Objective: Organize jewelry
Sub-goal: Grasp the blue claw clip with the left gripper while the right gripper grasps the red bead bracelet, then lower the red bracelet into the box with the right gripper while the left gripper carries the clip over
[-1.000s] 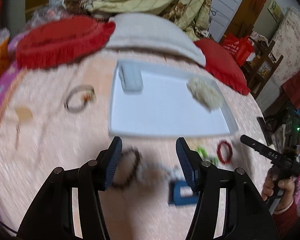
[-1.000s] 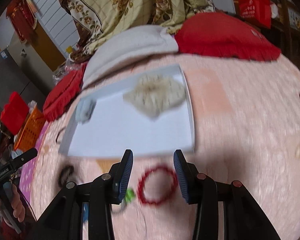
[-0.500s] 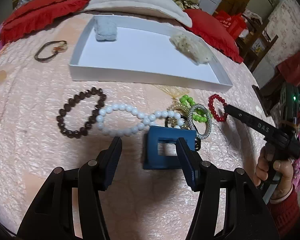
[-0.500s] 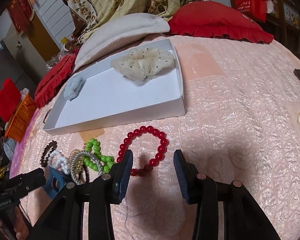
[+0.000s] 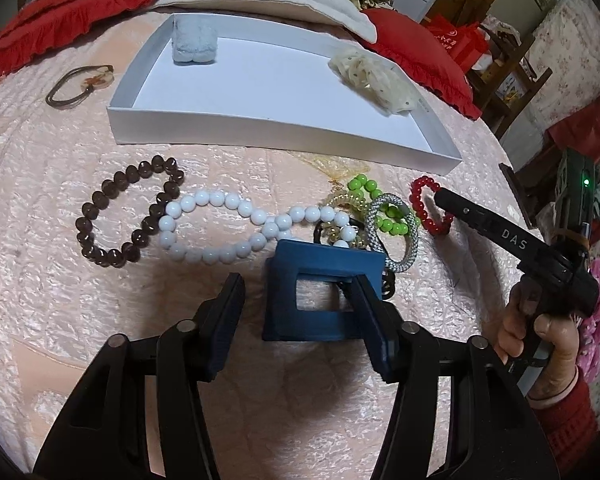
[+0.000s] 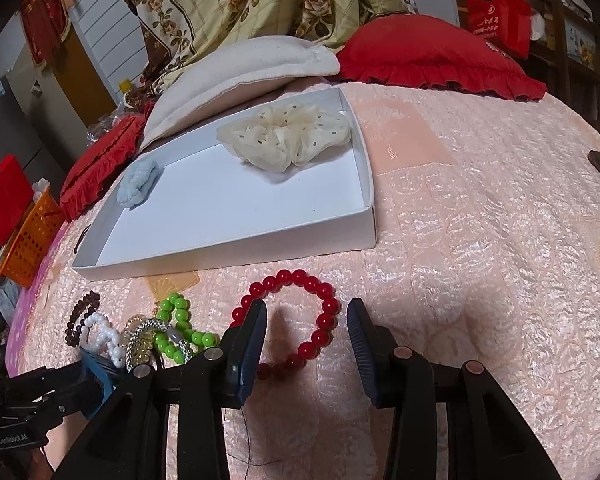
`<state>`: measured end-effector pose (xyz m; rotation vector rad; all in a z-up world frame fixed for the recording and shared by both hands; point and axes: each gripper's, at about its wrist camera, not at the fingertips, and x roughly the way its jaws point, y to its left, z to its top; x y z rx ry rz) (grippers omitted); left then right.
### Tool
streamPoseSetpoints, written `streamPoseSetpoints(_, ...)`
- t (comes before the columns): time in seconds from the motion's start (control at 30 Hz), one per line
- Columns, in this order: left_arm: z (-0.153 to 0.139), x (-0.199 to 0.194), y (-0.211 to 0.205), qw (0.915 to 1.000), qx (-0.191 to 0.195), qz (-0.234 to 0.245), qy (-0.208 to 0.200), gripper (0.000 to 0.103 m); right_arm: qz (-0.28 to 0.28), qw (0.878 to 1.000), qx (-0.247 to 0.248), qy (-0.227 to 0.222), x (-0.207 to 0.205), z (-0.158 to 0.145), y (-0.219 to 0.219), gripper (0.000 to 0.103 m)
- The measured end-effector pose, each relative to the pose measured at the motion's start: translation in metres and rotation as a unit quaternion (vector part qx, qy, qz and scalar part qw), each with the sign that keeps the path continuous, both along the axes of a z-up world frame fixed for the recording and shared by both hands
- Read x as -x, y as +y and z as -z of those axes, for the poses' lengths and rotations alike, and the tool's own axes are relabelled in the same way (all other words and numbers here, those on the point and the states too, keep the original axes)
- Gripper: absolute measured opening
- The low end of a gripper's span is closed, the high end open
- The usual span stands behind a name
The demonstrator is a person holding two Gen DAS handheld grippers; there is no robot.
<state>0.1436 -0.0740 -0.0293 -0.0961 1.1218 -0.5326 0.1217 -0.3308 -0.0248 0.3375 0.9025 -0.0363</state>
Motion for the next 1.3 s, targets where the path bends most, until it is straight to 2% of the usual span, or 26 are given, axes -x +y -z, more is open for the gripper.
streamPoseSetpoints(0.07,-0.001,0.002,-0.003,1.0,0.002,0.003,-0.001,0.035,0.0,1.0,-0.003,0.0,-0.001,0.001,0.0,0.027)
streamPoseSetpoints(0.17,-0.007,0.004,-0.003,0.9999,0.004,-0.002,-0.011,0.026,-0.007,0.999,-0.035,-0.001,-0.001,0.003,-0.004,0.01)
streamPoseSetpoints(0.33,-0.017,0.004,0.006,0.9995,0.031,-0.007,0.0,0.016,-0.011,0.999,-0.051,-0.009,0.004,-0.001,-0.003,0.009)
streamPoseSetpoints(0.6,-0.028,0.018,0.016,0.9993,0.035,-0.012,-0.005,0.016,-0.016,0.998,-0.051,-0.04,0.027,-0.033,-0.001,0.009)
streamPoseSetpoints(0.87,-0.065,0.037,0.039,0.997,0.064,-0.029,-0.034,0.016,-0.022,0.996,-0.055,-0.072,0.048,-0.067,0.002,0.009)
streamPoseSetpoints(1.0,-0.084,0.044,0.048,0.9955,0.066,-0.035,-0.058,0.016,-0.023,0.995,-0.052,-0.084,0.054,-0.08,0.003,0.009)
streamPoseSetpoints(1.3,-0.1,0.022,0.06,0.994,0.066,-0.055,-0.067,0.016,-0.037,0.994,-0.042,-0.097,0.05,-0.102,0.009,0.009)
